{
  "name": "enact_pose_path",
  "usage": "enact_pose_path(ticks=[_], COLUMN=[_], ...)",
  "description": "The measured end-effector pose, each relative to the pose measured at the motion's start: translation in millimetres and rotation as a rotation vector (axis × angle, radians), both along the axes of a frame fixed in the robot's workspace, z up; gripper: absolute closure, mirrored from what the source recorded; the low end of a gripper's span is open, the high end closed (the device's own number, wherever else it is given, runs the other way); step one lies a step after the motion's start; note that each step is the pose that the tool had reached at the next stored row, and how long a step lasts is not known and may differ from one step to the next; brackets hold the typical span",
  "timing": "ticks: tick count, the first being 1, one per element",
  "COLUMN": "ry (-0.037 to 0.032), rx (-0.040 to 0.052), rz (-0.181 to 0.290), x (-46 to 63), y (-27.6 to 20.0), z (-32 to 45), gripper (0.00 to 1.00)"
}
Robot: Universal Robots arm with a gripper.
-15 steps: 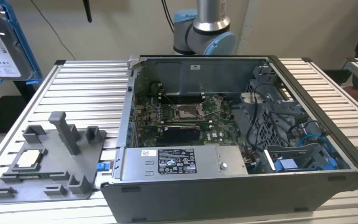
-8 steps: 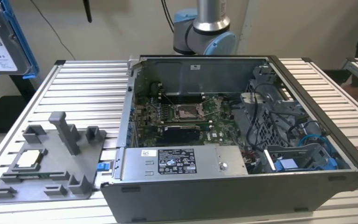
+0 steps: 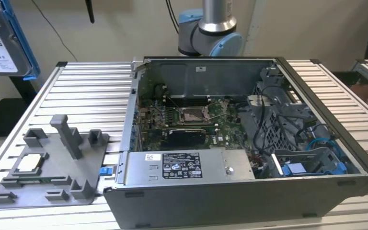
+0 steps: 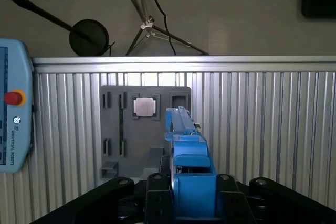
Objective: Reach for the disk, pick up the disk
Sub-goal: 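Pick up the disk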
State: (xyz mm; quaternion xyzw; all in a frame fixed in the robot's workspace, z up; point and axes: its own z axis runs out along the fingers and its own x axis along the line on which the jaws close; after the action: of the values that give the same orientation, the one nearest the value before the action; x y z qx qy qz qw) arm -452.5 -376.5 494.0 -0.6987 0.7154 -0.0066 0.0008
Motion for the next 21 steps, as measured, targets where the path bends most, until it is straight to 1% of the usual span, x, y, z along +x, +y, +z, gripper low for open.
enact_pose_path(ticks=[3,7,17,21], ry=[0.001,0.0018,0.0018,0.0029], rx=[-0.0003,-0.0005,-0.0016,-0.0016], rz=[0.0,0.0,0.0,0.0], x=[2.8,3.0,3.5,9.9], y=[0.1,0.0,0.1,0.0], z=[0.2,3.2,3.3,3.2], gripper=[1.0,1.0,1.0,1.0])
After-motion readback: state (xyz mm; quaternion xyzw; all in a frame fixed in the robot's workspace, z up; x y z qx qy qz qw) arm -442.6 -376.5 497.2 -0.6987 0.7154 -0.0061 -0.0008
